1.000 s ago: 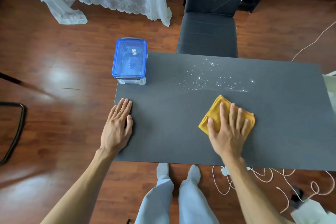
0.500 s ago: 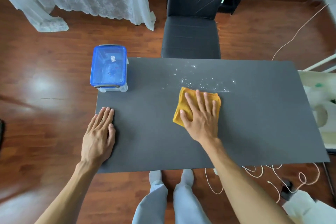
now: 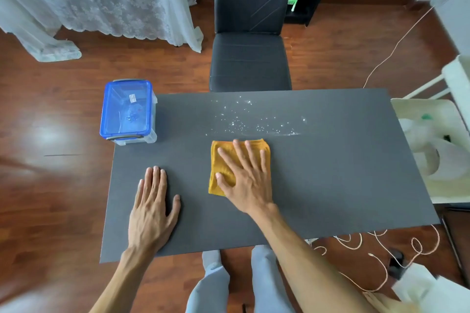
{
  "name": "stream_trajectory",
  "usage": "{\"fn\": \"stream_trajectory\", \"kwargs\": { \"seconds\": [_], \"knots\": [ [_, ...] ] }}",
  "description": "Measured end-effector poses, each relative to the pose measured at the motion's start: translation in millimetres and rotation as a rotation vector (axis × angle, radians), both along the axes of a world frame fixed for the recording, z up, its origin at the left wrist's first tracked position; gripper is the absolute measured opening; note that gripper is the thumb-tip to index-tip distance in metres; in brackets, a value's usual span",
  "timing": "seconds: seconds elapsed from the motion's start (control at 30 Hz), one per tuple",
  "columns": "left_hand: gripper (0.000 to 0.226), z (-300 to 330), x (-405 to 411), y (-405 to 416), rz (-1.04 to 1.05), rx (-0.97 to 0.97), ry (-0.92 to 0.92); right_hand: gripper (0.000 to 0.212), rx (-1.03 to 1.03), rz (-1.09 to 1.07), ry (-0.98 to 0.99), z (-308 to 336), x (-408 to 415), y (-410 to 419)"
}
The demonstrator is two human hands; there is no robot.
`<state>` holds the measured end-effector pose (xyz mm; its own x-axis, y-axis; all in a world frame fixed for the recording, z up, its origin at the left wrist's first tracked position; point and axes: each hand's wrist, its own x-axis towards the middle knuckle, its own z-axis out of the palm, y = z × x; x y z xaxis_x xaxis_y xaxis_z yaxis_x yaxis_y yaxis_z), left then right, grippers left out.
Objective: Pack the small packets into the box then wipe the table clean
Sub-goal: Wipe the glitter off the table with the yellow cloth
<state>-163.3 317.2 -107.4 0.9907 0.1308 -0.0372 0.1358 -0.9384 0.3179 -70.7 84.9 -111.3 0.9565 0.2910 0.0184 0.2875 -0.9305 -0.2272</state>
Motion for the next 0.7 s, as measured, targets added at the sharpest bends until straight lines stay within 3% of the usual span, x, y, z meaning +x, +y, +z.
{"fn": "stream_trajectory", "kwargs": {
  "seconds": [0.07, 0.17, 0.23, 0.33, 0.5, 0.6, 0.7],
  "knots": [
    [0.072, 0, 8, -26, -0.029, -0.003, 0.0, 0.064, -0.06, -0.2, -0.023, 0, 9, -56],
    [0.071, -1, 24, -59, -0.082, 0.003, -0.003, 0.068, -0.105, -0.331, -0.038, -1, -27, -130],
    [0.071, -1, 36, -77, -0.101, 0.015, 0.006, 0.07, -0.099, -0.334, -0.029, -5, -71, -135],
    [0.067, 1, 48, -98, -0.07, 0.021, 0.032, 0.072, -0.024, -0.17, 0.023, -10, -100, -99],
    [0.067, 0, 64, -108, -0.028, 0.06, 0.038, 0.064, 0.047, 0.088, -0.006, -2, 15, -89],
    [0.073, -1, 68, -115, 0.028, 0.062, 0.054, 0.062, -0.055, -0.067, -0.023, 2, 62, -152],
    [0.077, -1, 73, -119, 0.055, 0.074, 0.06, 0.066, -0.126, -0.262, -0.026, 2, 39, -226]
  ]
}}
